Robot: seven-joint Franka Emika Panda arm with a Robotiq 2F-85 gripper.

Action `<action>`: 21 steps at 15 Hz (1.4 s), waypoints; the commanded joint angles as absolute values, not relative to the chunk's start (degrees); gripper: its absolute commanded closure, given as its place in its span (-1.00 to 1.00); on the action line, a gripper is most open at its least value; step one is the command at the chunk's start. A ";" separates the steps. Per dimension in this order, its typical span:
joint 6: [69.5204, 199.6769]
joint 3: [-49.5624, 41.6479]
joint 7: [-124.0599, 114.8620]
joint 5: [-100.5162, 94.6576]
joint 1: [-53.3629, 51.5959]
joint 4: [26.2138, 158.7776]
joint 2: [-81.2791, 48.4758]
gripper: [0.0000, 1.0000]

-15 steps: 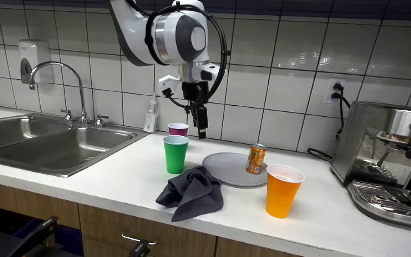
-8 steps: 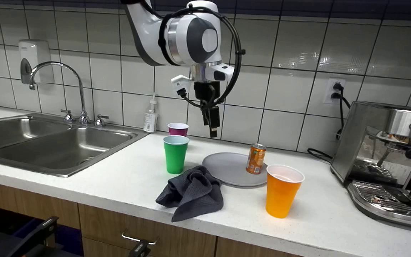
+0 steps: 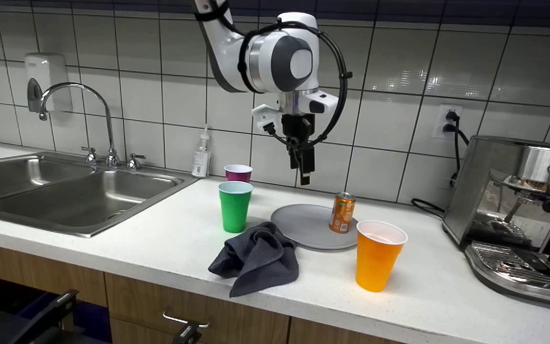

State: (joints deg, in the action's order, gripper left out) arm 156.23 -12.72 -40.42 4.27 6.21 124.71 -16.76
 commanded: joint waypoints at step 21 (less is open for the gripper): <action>147.27 -14.21 -36.16 11.38 12.47 100.84 -35.63 -1.00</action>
